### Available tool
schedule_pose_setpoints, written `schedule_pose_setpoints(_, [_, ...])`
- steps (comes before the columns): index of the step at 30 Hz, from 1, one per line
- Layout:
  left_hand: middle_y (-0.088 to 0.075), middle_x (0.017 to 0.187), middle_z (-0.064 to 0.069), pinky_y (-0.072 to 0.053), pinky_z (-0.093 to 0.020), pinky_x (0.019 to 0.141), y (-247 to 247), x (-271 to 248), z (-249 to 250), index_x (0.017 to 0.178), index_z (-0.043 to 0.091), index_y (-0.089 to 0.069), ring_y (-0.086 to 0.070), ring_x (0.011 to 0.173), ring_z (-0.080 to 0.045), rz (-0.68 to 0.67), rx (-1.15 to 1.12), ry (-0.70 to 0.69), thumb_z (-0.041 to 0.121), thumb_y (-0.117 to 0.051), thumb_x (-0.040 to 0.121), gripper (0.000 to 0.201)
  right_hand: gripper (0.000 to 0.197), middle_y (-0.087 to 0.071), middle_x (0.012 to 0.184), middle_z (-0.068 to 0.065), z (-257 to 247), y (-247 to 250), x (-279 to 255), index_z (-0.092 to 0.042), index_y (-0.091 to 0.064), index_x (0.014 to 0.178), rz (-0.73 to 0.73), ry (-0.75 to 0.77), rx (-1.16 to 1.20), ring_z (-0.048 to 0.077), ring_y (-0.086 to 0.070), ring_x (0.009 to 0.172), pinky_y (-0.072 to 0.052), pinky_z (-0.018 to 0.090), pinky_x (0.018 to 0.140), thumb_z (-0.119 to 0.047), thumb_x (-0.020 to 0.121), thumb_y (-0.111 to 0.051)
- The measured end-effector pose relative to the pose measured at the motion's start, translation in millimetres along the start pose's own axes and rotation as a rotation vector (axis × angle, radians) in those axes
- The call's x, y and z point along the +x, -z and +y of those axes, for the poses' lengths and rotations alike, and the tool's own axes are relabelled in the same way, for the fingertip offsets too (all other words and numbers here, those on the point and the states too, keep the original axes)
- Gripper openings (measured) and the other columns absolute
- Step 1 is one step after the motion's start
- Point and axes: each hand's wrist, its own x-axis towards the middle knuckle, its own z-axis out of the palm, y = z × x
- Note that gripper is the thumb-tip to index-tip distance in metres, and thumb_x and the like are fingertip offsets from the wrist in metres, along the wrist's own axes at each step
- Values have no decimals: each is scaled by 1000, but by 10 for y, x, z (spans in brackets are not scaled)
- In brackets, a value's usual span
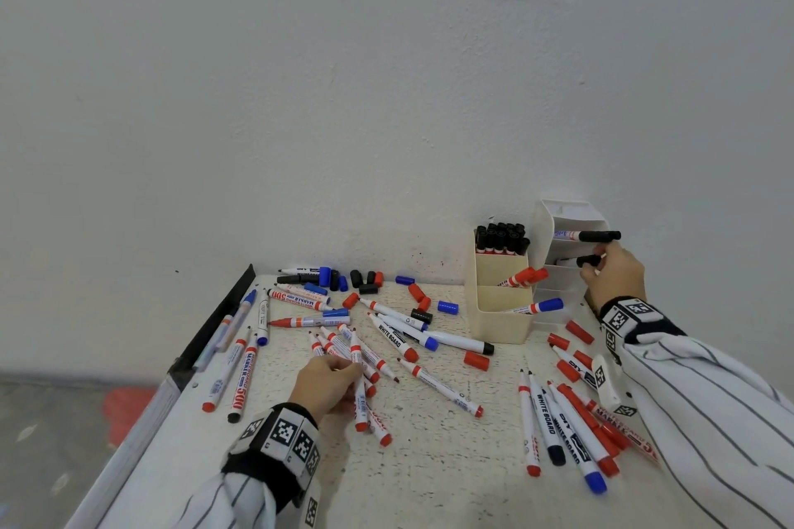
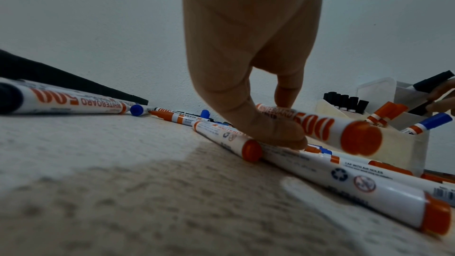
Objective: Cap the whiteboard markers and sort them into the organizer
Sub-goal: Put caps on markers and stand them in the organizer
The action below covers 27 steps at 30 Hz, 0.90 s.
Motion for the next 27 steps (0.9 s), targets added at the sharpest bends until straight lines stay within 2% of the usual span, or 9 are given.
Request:
schedule_pose_setpoints(9, [-67, 82, -5, -57, -30, 74, 70, 23, -28, 81, 21, -60, -64, 71, -17, 30, -49, -23, 23, -56, 92, 11, 29, -53, 106, 29, -13, 13, -111, 2, -53, 114, -18, 1, 4, 41, -51, 97, -42, 40, 85, 0, 85, -53])
schedule_pose_setpoints(11, [-67, 84, -6, -58, -34, 76, 91, 31, -39, 88, 17, -61, -66, 77, -21, 55, -73, -31, 23, -55, 93, 10, 29, -50, 112, 25, -33, 39, -182, 1, -52, 115, 15, -49, 11, 38, -52, 93, -42, 37, 78, -3, 87, -51])
schedule_pose_setpoints(13, [-65, 86, -6, -56, -29, 69, 122, 29, -56, 100, 12, -61, -64, 76, -19, 96, -74, -47, 24, -52, 94, 17, 22, -49, 112, 20, -70, 76, -282, 0, -52, 110, 97, -105, 36, 30, -48, 79, -38, 32, 68, -4, 88, -49])
schedule_pose_setpoints(16, [-63, 103, -6, -48, -21, 70, 178, 30, -91, 123, 10, -55, -58, 78, -12, 162, 32, -81, 30, -48, 95, 35, 12, -52, 95, 14, -143, 109, -424, -1, -53, 99, 199, -98, 144, 23, -44, 73, -36, 30, 65, -3, 87, -50])
schedule_pose_setpoints(18, [-59, 102, -1, -42, -16, 64, 201, 8, -99, 127, 11, -52, -54, 73, -7, 160, 86, -100, 30, -46, 96, 37, 8, -54, 81, 12, -232, 125, -521, -2, -54, 93, 187, -28, 227, 20, -46, 68, -41, 29, 63, -2, 86, -52])
schedule_pose_setpoints(20, [-54, 100, 2, -39, -15, 56, 199, -10, -105, 127, 12, -52, -53, 71, -4, 137, 124, -120, 30, -46, 96, 36, 6, -50, 67, 4, -353, 137, -636, -4, -54, 87, 101, 90, 275, 15, -43, 57, -40, 22, 57, 1, 84, -54])
schedule_pose_setpoints(23, [-57, 107, 0, -42, -16, 64, 165, -52, -112, 126, 12, -53, -54, 80, -7, 98, 157, -162, 30, -48, 95, 36, 13, -45, 61, -3, -526, 79, -825, -13, -52, 78, -221, 202, 270, 9, -41, 54, -32, 19, 55, -2, 84, -54])
schedule_pose_setpoints(25, [-59, 117, -3, -42, -20, 76, 136, -70, -115, 125, 12, -54, -53, 91, -10, 68, 154, -185, 31, -49, 94, 36, 11, -51, 73, -3, -631, 10, -948, -20, -55, 83, -581, 221, 166, 10, -46, 65, -35, 18, 59, -10, 87, -56])
schedule_pose_setpoints(27, [-60, 119, -3, -41, -22, 83, 113, -83, -118, 124, 13, -56, -53, 97, -12, 43, 159, -213, 31, -50, 94, 36, 15, -55, 97, -3, -681, -78, -1063, -22, -58, 104, -916, 195, -64, 11, -50, 89, -40, 16, 74, -20, 89, -55])
